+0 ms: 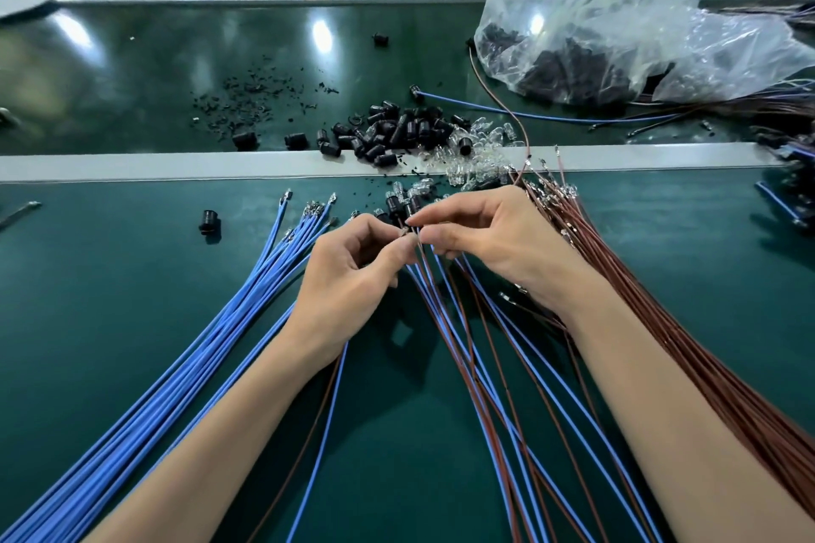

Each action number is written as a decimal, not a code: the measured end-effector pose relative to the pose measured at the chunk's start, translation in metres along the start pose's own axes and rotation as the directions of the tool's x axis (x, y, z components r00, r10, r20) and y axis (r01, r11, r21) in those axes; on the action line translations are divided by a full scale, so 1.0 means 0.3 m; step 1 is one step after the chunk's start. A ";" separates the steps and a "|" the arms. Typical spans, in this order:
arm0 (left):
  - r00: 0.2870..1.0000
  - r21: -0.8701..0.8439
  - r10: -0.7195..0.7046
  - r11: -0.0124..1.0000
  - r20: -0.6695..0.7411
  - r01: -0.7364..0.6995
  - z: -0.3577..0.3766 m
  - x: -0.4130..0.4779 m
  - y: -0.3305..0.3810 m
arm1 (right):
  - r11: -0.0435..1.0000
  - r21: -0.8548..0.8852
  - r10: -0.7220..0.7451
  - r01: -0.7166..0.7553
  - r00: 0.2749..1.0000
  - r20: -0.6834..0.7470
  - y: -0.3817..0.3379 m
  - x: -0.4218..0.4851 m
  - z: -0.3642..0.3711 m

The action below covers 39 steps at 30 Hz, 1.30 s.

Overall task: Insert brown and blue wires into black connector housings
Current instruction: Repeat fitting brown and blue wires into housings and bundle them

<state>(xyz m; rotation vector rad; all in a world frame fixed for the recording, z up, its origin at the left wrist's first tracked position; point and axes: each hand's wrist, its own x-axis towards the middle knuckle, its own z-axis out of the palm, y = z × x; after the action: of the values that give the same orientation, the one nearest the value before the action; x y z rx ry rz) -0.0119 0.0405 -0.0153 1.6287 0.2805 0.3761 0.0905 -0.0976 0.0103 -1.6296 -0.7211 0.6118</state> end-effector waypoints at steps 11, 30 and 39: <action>0.999 -0.031 -0.037 0.999 0.008 0.037 0.003 0.002 0.009 | 0.968 -0.217 -0.140 0.124 0.988 -0.064 0.002 0.010 0.005; 1.000 0.058 0.013 0.998 -0.004 -0.012 0.000 -0.001 -0.005 | 0.864 -0.441 -0.264 0.243 0.964 0.016 0.007 0.009 0.004; 1.000 0.082 0.018 0.996 0.011 -0.018 -0.003 0.000 -0.009 | 0.976 -0.181 -0.140 0.124 0.987 -0.081 0.012 0.021 0.002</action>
<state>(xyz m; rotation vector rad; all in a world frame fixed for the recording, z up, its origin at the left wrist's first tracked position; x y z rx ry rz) -0.0123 0.0416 -0.0178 1.7143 0.2768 0.3739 0.0948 -0.0929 0.0067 -1.7433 -0.8254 0.3825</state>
